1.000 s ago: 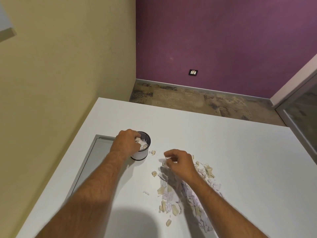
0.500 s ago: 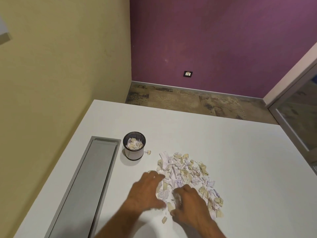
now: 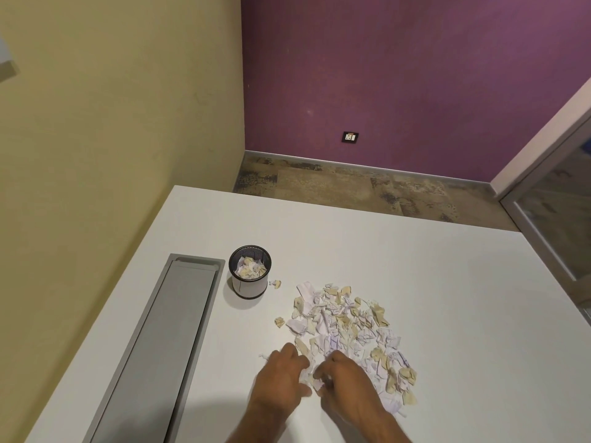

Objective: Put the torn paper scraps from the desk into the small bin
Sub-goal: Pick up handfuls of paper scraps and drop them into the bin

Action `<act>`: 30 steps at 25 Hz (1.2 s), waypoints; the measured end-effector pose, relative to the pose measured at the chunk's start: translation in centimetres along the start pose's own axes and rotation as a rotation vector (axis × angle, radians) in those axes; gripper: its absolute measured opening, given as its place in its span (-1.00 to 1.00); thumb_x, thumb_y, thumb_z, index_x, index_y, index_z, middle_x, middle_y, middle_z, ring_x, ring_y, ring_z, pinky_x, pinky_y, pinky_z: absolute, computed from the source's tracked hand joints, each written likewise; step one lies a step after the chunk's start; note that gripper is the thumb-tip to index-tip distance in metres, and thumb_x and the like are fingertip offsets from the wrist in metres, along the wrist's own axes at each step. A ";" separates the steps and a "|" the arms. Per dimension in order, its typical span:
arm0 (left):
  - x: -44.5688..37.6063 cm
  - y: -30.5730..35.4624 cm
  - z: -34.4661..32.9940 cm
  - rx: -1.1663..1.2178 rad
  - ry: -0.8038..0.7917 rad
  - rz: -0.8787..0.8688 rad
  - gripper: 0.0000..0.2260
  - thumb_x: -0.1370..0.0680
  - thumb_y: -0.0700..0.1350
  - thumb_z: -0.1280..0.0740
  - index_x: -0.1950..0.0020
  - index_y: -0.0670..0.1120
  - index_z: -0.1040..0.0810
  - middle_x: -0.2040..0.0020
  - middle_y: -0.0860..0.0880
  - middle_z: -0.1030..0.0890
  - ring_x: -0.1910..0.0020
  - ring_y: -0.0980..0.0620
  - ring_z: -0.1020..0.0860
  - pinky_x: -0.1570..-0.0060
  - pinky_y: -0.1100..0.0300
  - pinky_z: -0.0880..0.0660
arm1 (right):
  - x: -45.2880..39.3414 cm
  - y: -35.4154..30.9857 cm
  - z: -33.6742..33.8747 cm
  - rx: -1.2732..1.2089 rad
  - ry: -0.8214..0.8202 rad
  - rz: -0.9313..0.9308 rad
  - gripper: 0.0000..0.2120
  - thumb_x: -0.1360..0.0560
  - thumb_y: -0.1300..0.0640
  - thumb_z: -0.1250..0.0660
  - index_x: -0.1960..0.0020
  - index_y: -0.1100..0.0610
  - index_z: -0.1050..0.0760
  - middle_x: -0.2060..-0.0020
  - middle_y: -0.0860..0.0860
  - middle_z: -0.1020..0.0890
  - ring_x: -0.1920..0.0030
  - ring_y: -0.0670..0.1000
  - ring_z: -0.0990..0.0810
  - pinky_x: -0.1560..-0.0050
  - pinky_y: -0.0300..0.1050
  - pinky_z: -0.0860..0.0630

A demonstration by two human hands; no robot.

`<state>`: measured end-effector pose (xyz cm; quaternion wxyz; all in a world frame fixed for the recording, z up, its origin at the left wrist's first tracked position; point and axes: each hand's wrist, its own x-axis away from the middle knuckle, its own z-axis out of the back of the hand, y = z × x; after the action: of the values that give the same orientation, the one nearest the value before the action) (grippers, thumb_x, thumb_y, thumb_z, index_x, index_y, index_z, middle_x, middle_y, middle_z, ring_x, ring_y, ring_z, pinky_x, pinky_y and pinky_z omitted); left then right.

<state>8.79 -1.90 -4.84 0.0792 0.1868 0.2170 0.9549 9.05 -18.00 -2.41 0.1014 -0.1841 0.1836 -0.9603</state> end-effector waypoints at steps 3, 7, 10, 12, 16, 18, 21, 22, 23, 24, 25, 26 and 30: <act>-0.1 -0.5 0.2 0.097 0.079 -0.008 -0.77 -0.53 0.00 -0.34 -0.16 0.03 -0.59 -0.16 0.03 -0.52 -0.12 0.02 -0.51 -0.10 0.21 -0.43 | -0.1 -0.1 0.0 -0.037 0.019 -0.001 -0.73 -0.42 0.21 -0.27 -0.04 0.02 -0.64 0.02 -0.02 -0.58 0.05 -0.01 -0.58 0.08 -0.21 -0.47; 0.0 -0.8 0.2 0.154 0.138 0.018 -0.80 -0.54 -0.05 -0.26 -0.10 0.02 -0.61 -0.13 0.06 -0.61 -0.11 0.05 -0.55 -0.11 0.26 -0.42 | -0.2 -0.5 -0.2 -0.057 0.038 -0.012 -0.76 -0.40 0.17 -0.24 0.02 0.06 -0.63 0.05 -0.01 -0.61 0.07 -0.02 -0.60 0.10 -0.26 -0.45; -0.1 -0.9 0.4 0.161 0.140 0.048 -0.78 -0.50 -0.07 -0.26 -0.08 0.02 -0.62 -0.10 0.06 -0.65 -0.08 0.04 -0.57 -0.10 0.24 -0.44 | -0.4 -0.9 -0.4 -0.009 0.038 -0.025 -0.76 -0.41 0.13 -0.23 0.02 0.06 -0.64 0.03 0.00 -0.63 0.06 0.00 -0.62 0.07 -0.22 -0.50; -0.1 -1.1 0.5 0.167 0.144 0.064 -0.76 -0.46 -0.05 -0.25 -0.06 0.02 -0.62 -0.05 0.04 -0.67 -0.03 0.03 -0.58 -0.04 0.22 -0.45 | -0.6 -1.2 -0.4 0.009 0.026 -0.041 -0.75 -0.39 0.13 -0.22 0.05 0.06 -0.65 0.06 0.00 -0.64 0.08 0.01 -0.62 0.11 -0.21 -0.51; 0.3 -1.7 0.7 0.293 0.181 0.122 -0.74 -0.37 0.02 -0.25 0.04 0.04 -0.64 0.09 0.07 -0.70 0.11 0.07 -0.60 0.08 0.21 -0.47 | -0.7 -1.1 0.0 -0.154 0.019 -0.090 -0.84 -0.28 0.17 -0.26 0.28 0.12 -0.63 0.36 -0.05 -0.61 0.33 -0.07 -0.55 0.28 -0.20 -0.48; 0.6 -2.0 1.0 0.386 0.200 0.167 -0.72 -0.30 0.05 -0.24 0.10 0.06 -0.64 0.19 0.09 -0.71 0.22 0.12 -0.60 0.18 0.23 -0.48 | -0.8 -0.7 0.5 -0.421 0.037 -0.181 -0.91 -0.24 0.23 -0.36 0.36 0.13 -0.64 0.46 -0.05 -0.64 0.45 -0.12 -0.56 0.39 -0.23 -0.49; 1.1 -2.2 2.2 0.522 0.242 0.228 -0.80 -0.26 0.02 -0.29 0.20 0.13 -0.66 0.29 0.17 -0.69 0.31 0.20 -0.60 0.24 0.24 -0.53 | -1.2 -0.5 2.1 -0.872 0.064 -0.326 -0.84 -0.28 0.44 -0.42 0.36 0.23 -0.67 0.48 0.09 -0.65 0.48 0.04 -0.58 0.38 -0.15 -0.58; 1.2 -2.1 2.7 0.578 0.261 0.242 -0.85 -0.27 -0.01 -0.33 0.26 0.18 -0.65 0.33 0.20 -0.68 0.32 0.22 -0.61 0.26 0.25 -0.53 | -1.6 -0.7 2.8 -1.015 0.048 -0.343 -0.84 -0.31 0.50 -0.38 0.34 0.30 -0.65 0.49 0.14 -0.62 0.46 0.11 -0.55 0.33 -0.07 -0.60; 1.2 -2.1 3.2 0.625 0.285 0.257 -0.85 -0.28 -0.05 -0.37 0.32 0.23 -0.63 0.35 0.23 -0.67 0.33 0.24 -0.61 0.29 0.27 -0.52 | -2.2 -0.9 3.6 -1.130 0.026 -0.348 -0.86 -0.34 0.52 -0.36 0.31 0.36 -0.63 0.47 0.18 -0.59 0.42 0.13 -0.53 0.28 0.00 -0.62; 1.3 -2.2 3.6 0.665 0.313 0.274 -0.80 -0.29 -0.09 -0.41 0.36 0.26 -0.61 0.37 0.25 -0.66 0.34 0.24 -0.61 0.31 0.30 -0.51 | -2.9 -1.3 4.5 -1.212 0.009 -0.343 -0.89 -0.36 0.52 -0.36 0.27 0.39 -0.62 0.44 0.20 -0.59 0.38 0.16 -0.55 0.23 0.06 -0.65; 1.3 -2.3 4.0 0.700 0.339 0.293 -0.77 -0.30 -0.12 -0.44 0.37 0.26 -0.61 0.38 0.25 -0.66 0.36 0.25 -0.62 0.33 0.33 -0.50 | -3.8 -1.9 5.5 -1.266 0.004 -0.329 -0.92 -0.37 0.51 -0.38 0.23 0.39 -0.63 0.40 0.21 -0.61 0.36 0.17 -0.58 0.20 0.08 -0.66; 1.3 -2.4 4.4 0.733 0.361 0.309 -0.77 -0.30 -0.14 -0.47 0.37 0.23 -0.62 0.38 0.24 -0.66 0.37 0.26 -0.62 0.35 0.36 -0.49 | -4.9 -2.6 6.5 -1.289 0.015 -0.307 -0.92 -0.38 0.49 -0.40 0.21 0.37 -0.64 0.35 0.21 -0.65 0.33 0.16 -0.63 0.19 0.06 -0.67; 1.0 -3.3 6.0 0.831 0.435 0.362 -0.81 -0.34 -0.17 -0.50 0.34 0.13 -0.66 0.38 0.19 -0.68 0.41 0.26 -0.62 0.37 0.40 -0.51 | -10.2 -7.6 10.3 -1.303 0.076 -0.196 -0.84 -0.39 0.45 -0.42 0.28 0.25 -0.68 0.33 0.15 -0.69 0.28 0.05 -0.69 0.21 -0.13 -0.67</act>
<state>10.46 3.57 -0.94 -0.2157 0.0337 0.5545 0.8030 21.38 -11.63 6.29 -0.1251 -0.1896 0.7131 -0.6632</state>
